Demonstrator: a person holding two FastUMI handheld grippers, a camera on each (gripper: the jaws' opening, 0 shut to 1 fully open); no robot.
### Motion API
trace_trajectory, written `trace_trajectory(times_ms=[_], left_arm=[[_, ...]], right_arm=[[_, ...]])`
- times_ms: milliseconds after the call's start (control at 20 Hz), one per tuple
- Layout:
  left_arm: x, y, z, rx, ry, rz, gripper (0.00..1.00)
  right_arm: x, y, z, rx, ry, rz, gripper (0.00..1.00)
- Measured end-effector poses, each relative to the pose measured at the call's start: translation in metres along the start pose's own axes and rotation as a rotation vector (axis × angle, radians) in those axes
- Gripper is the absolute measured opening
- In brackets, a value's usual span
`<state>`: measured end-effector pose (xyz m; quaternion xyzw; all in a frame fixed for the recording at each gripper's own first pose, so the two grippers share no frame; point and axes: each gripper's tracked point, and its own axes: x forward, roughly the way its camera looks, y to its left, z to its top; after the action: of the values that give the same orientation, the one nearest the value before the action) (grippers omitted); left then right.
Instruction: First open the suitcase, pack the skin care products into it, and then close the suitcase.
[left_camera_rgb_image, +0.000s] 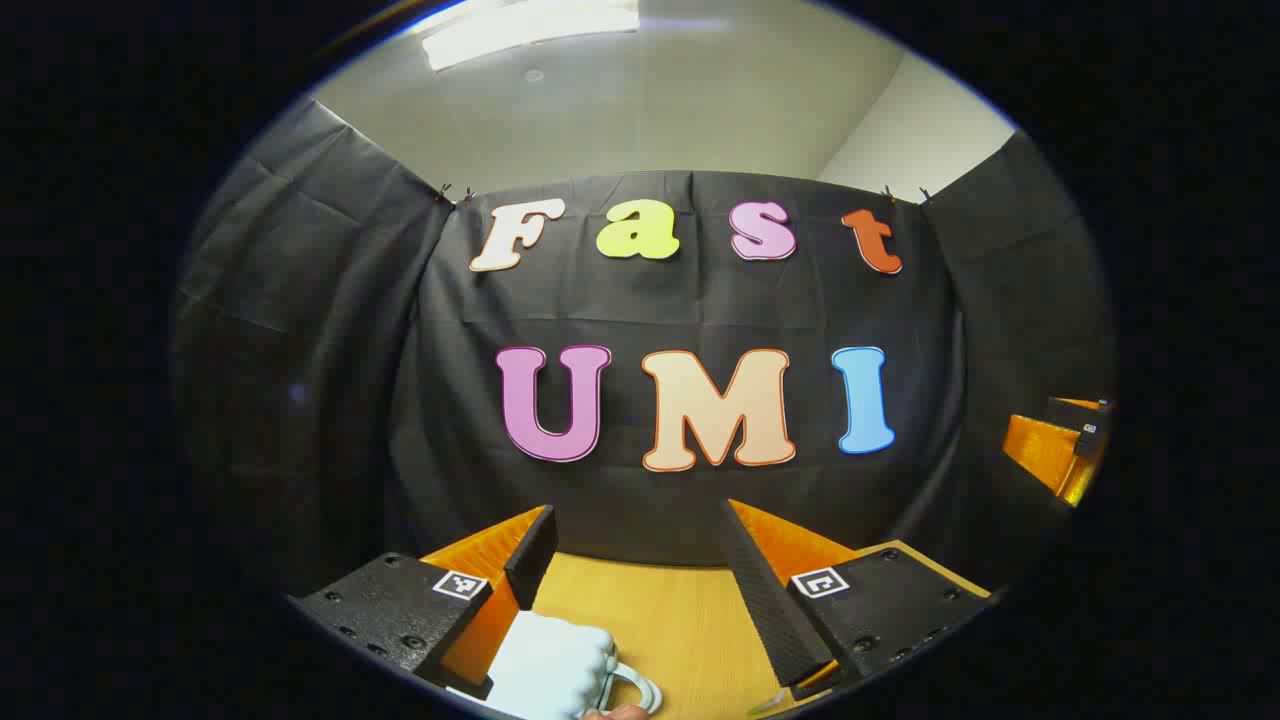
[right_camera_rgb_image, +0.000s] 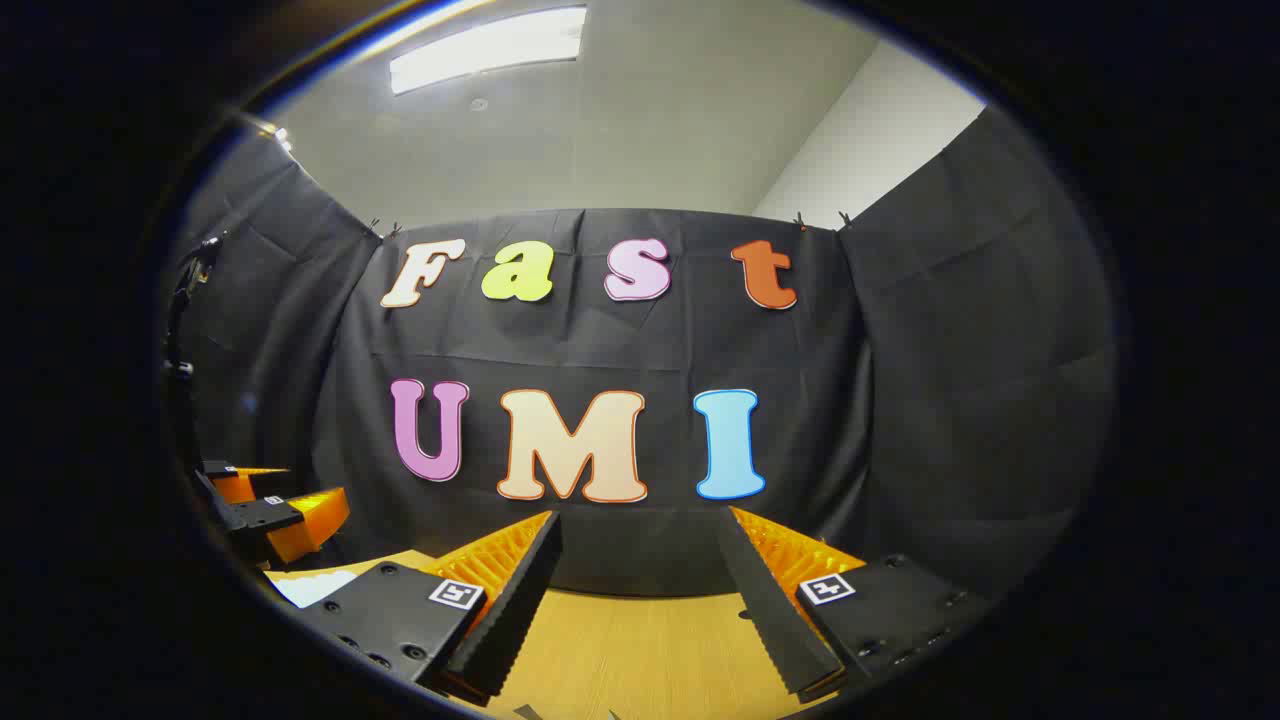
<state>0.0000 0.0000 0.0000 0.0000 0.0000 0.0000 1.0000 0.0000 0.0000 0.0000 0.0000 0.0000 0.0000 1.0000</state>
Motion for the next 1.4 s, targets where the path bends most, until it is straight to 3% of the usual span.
trace_trajectory(times_ms=[400,550,900,1000,1200,1400], left_arm=[[0.006,-0.026,0.008,-0.003,-0.028,-0.056,0.94],[0.010,-0.034,-0.012,0.006,0.010,-0.085,0.94],[0.007,-0.018,-0.132,0.079,0.281,0.028,0.94],[0.000,-0.019,-0.184,0.076,0.435,0.029,0.94],[-0.011,-0.022,-0.266,0.037,0.688,-0.007,0.93],[-0.021,-0.030,-0.315,0.053,0.843,-0.074,0.93]], right_arm=[[0.009,-0.010,-0.023,0.000,0.044,-0.022,0.99],[0.014,-0.013,-0.021,-0.002,0.032,-0.010,0.98],[0.033,-0.039,-0.058,-0.011,0.070,0.085,0.98],[0.036,-0.046,-0.079,0.003,0.140,0.078,0.98],[0.044,-0.059,-0.082,0.019,0.160,0.011,0.98],[0.044,-0.067,-0.088,0.025,0.192,-0.058,0.98]])
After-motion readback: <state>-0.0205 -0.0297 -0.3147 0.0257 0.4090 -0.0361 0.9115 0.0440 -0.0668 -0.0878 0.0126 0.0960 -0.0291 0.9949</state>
